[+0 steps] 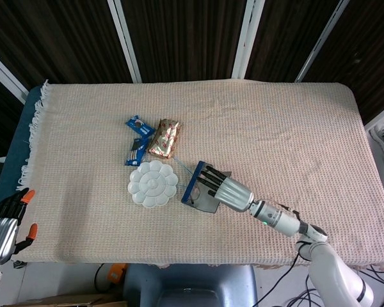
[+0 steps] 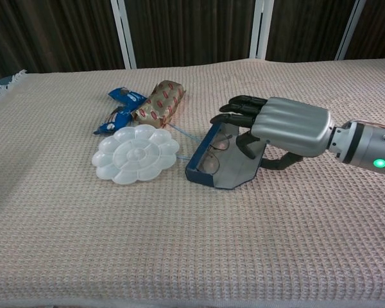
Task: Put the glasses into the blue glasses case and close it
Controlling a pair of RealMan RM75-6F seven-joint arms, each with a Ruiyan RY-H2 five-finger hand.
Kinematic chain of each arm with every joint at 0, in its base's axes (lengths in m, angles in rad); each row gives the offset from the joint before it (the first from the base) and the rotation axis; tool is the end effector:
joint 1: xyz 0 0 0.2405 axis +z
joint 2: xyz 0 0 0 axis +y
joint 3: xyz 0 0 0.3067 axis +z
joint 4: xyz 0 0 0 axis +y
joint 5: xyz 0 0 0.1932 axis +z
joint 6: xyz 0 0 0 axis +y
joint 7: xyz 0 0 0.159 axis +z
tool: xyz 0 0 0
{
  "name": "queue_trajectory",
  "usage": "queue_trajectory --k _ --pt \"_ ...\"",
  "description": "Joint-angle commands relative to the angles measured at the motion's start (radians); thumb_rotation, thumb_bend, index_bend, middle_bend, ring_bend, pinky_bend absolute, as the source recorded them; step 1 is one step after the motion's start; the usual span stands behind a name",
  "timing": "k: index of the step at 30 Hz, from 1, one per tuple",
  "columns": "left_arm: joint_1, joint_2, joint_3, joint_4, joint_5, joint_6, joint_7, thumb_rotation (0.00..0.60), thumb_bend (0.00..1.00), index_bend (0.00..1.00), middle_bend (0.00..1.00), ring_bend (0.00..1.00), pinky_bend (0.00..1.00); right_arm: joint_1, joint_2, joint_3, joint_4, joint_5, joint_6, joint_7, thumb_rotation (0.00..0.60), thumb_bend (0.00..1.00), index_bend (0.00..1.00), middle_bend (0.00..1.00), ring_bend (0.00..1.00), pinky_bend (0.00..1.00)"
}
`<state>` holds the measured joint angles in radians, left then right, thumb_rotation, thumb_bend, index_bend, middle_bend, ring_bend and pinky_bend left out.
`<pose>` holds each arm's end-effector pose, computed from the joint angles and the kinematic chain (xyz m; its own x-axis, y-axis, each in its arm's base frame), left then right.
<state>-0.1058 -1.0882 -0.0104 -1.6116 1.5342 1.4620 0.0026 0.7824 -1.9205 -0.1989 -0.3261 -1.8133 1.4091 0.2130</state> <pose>-0.3472 0.1979 0.1965 0.4323 0.0529 0.9002 0.9012 -0.0596 -0.4293 -0.2114 -0.3912 -0.0572 0.6773 0.2617 0.6876 -0.2699 -0.7810 0.5631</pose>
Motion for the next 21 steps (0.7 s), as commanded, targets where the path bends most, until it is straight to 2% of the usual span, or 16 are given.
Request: queue_trajectory --k 1,6,12,21 --pt "0.001 0.001 0.001 0.0 0.002 0.002 -0.004 0.6 0.45 0.0 0.04 0.08 0.13 -0.044 0.046 -0.021 -0.055 -0.015 0.036 -0.039 0.6 0.55 0.82 0.19 0.03 0.08" --pt "0.002 0.003 0.001 0.002 0.006 0.006 -0.012 0.6 0.45 0.0 0.04 0.08 0.13 -0.11 0.118 -0.05 -0.157 -0.033 0.071 -0.11 0.6 0.55 0.82 0.19 0.03 0.08" --pt "0.002 0.004 0.004 0.002 0.014 0.007 -0.018 0.6 0.46 0.0 0.04 0.08 0.13 -0.171 0.2 -0.06 -0.303 -0.039 0.112 -0.167 0.6 0.55 0.82 0.19 0.03 0.09" --pt "0.005 0.005 0.006 0.001 0.016 0.01 -0.018 0.6 0.45 0.0 0.04 0.08 0.13 -0.225 0.293 -0.082 -0.473 -0.081 0.148 -0.254 0.6 0.55 0.82 0.19 0.03 0.09"
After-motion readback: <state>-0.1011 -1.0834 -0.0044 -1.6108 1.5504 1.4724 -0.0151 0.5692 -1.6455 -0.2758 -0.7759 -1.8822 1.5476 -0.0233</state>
